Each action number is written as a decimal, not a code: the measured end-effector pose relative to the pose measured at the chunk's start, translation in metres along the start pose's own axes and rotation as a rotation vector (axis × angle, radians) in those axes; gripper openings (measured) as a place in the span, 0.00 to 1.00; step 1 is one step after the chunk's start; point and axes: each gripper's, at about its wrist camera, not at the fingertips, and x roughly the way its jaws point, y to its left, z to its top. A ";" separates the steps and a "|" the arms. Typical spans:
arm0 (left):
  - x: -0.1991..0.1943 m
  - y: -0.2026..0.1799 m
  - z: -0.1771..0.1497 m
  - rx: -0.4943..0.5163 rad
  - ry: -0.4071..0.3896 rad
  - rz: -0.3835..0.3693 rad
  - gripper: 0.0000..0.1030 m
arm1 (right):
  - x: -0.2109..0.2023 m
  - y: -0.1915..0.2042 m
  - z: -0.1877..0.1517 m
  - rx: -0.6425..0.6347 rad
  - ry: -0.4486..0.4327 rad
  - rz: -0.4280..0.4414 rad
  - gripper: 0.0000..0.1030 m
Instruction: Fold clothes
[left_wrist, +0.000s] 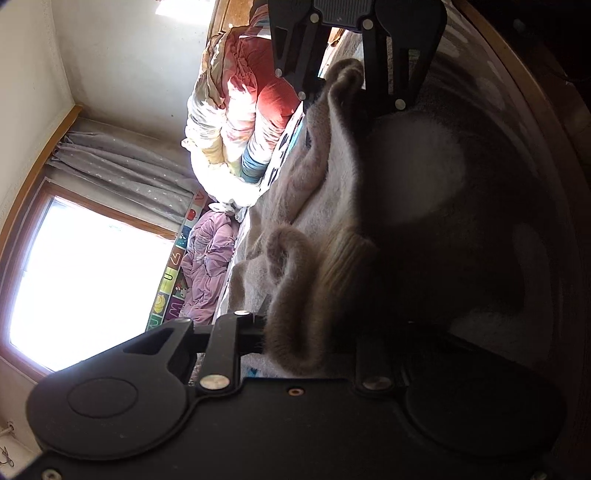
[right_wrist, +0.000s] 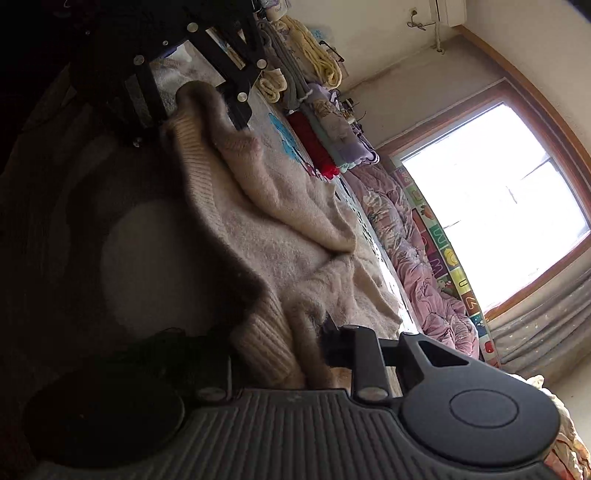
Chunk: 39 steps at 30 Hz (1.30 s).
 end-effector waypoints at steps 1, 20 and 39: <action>-0.002 0.002 0.001 -0.005 0.007 -0.005 0.20 | -0.001 -0.001 0.002 0.018 0.003 0.009 0.26; -0.079 0.096 -0.009 -0.138 -0.040 -0.323 0.22 | -0.089 -0.033 0.057 0.176 -0.105 0.283 0.27; 0.092 0.209 -0.113 -1.387 -0.241 -0.563 0.22 | 0.014 -0.190 -0.023 1.057 -0.318 0.385 0.53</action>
